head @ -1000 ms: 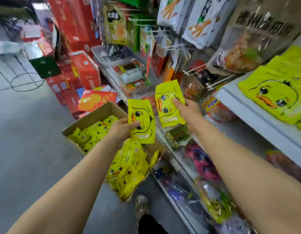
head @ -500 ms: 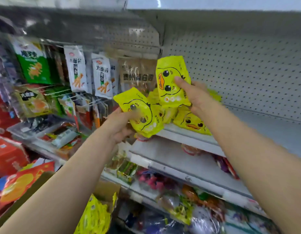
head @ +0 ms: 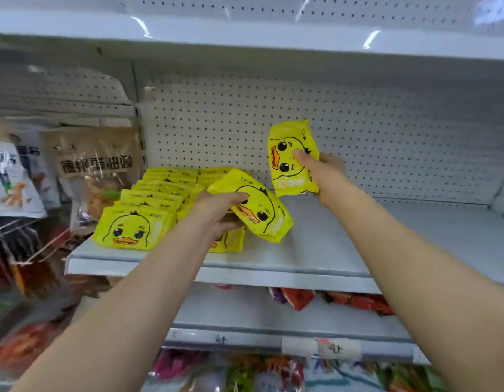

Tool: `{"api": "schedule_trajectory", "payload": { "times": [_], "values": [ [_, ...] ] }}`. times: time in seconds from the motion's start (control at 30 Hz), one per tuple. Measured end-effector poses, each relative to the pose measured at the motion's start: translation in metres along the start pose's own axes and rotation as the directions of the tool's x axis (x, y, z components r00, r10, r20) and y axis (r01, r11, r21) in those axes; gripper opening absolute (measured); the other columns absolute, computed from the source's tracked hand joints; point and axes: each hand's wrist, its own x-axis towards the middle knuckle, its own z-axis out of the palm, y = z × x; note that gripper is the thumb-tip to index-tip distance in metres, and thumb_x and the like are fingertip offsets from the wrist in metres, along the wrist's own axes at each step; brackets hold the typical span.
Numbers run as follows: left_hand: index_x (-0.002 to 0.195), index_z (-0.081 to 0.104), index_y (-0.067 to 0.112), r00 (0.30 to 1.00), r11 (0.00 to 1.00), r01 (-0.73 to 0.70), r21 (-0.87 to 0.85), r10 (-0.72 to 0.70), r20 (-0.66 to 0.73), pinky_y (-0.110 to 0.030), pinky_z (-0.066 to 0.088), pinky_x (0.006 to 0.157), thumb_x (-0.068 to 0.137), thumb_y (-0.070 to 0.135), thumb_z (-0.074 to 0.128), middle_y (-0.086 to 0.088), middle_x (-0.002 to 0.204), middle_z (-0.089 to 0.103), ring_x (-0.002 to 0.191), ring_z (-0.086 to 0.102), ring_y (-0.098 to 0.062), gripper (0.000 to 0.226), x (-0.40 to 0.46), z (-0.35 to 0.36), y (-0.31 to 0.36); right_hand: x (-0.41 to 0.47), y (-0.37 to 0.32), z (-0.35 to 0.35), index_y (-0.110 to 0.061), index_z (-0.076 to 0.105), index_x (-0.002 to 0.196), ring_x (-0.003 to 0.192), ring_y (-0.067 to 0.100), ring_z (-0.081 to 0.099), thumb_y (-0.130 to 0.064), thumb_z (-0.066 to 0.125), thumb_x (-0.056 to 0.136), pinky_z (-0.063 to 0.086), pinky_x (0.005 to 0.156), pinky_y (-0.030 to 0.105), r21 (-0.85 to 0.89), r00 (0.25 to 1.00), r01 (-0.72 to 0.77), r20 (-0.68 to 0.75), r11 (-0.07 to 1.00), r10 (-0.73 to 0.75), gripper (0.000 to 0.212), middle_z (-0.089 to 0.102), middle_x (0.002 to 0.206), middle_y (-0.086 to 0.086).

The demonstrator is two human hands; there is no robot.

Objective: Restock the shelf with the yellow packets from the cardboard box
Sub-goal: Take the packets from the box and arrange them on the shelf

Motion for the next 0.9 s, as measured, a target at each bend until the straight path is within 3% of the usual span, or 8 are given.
{"api": "schedule_trajectory", "payload": {
  "times": [0.07, 0.2, 0.37, 0.5, 0.57, 0.77, 0.9],
  "values": [
    [0.117, 0.063, 0.002, 1.000, 1.000, 0.008, -0.004, -0.008, 0.020, -0.031, 0.054, 0.044, 0.078, 0.002, 0.075, -0.011, 0.082, 0.071, 0.059, 0.068, -0.020, 0.040, 0.016, 0.024, -0.001, 0.021, 0.004, -0.022, -0.018, 0.071, 0.084, 0.083, 0.025, 0.074, -0.028, 0.079, 0.084, 0.061, 0.074, 0.039, -0.028, 0.998, 0.008, -0.057, 1.000, -0.009, 0.012, 0.075, 0.092, 0.008],
    [0.111, 0.065, 0.002, 0.998, 0.997, 0.038, -0.061, -0.035, 0.053, -0.036, 0.058, 0.048, 0.081, 0.008, 0.076, -0.011, 0.077, 0.072, 0.059, 0.070, -0.022, 0.033, 0.046, 0.061, -0.004, 0.059, 0.012, -0.051, -0.021, 0.070, 0.082, 0.076, 0.016, 0.073, -0.029, 0.078, 0.084, 0.060, 0.068, 0.028, -0.052, 0.995, 0.007, -0.095, 0.999, -0.012, 0.012, 0.074, 0.088, 0.003],
    [0.107, 0.064, 0.009, 0.999, 0.993, 0.036, -0.116, -0.033, 0.026, -0.028, 0.054, 0.052, 0.077, 0.018, 0.081, -0.008, 0.088, 0.073, 0.064, 0.069, -0.019, 0.036, 0.079, 0.090, -0.003, 0.094, 0.021, -0.068, -0.021, 0.071, 0.084, 0.083, 0.020, 0.073, -0.030, 0.079, 0.084, 0.061, 0.074, 0.034, -0.054, 0.996, -0.012, -0.094, 0.998, 0.007, 0.012, 0.075, 0.091, 0.004],
    [0.083, 0.064, 0.009, 0.993, 0.986, 0.108, -0.130, -0.101, 0.059, -0.026, 0.055, 0.045, 0.081, 0.009, 0.077, -0.006, 0.068, 0.072, 0.053, 0.067, -0.015, 0.012, 0.090, 0.098, -0.004, 0.103, 0.026, -0.072, -0.020, 0.071, 0.086, 0.084, 0.021, 0.073, -0.027, 0.078, 0.084, 0.060, 0.073, 0.032, -0.054, 0.994, -0.016, -0.108, 0.998, 0.010, 0.010, 0.075, 0.092, 0.006],
    [0.080, 0.065, 0.008, 0.987, 0.983, 0.146, -0.108, -0.137, 0.084, -0.029, 0.058, 0.048, 0.083, 0.006, 0.074, -0.008, 0.075, 0.071, 0.060, 0.067, -0.018, 0.010, 0.088, 0.096, -0.007, 0.102, 0.030, -0.073, -0.019, 0.072, 0.086, 0.083, 0.021, 0.073, -0.028, 0.079, 0.083, 0.060, 0.073, 0.032, -0.065, 0.992, -0.020, -0.126, 0.998, 0.011, 0.012, 0.075, 0.093, 0.007],
    [0.096, 0.065, 0.004, 0.974, 0.975, 0.199, -0.102, -0.185, 0.132, -0.030, 0.057, 0.045, 0.081, -0.005, 0.071, -0.009, 0.096, 0.070, 0.075, 0.067, -0.019, 0.019, 0.077, 0.076, -0.009, 0.084, 0.030, -0.067, -0.020, 0.072, 0.083, 0.080, 0.025, 0.073, -0.028, 0.079, 0.083, 0.060, 0.070, 0.035, -0.053, 0.987, -0.018, -0.163, 0.998, 0.009, 0.011, 0.075, 0.093, 0.010],
    [0.100, 0.066, 0.011, 0.954, 0.966, 0.242, -0.097, -0.218, 0.208, -0.034, 0.061, 0.058, 0.083, 0.002, 0.071, -0.005, 0.087, 0.073, 0.073, 0.069, -0.018, 0.020, 0.067, 0.063, -0.020, 0.070, 0.031, -0.061, -0.020, 0.072, 0.084, 0.085, 0.027, 0.074, -0.028, 0.080, 0.082, 0.060, 0.075, 0.042, -0.020, 0.984, -0.022, -0.178, 1.000, 0.019, 0.012, 0.076, 0.094, 0.010]
  ]
}}
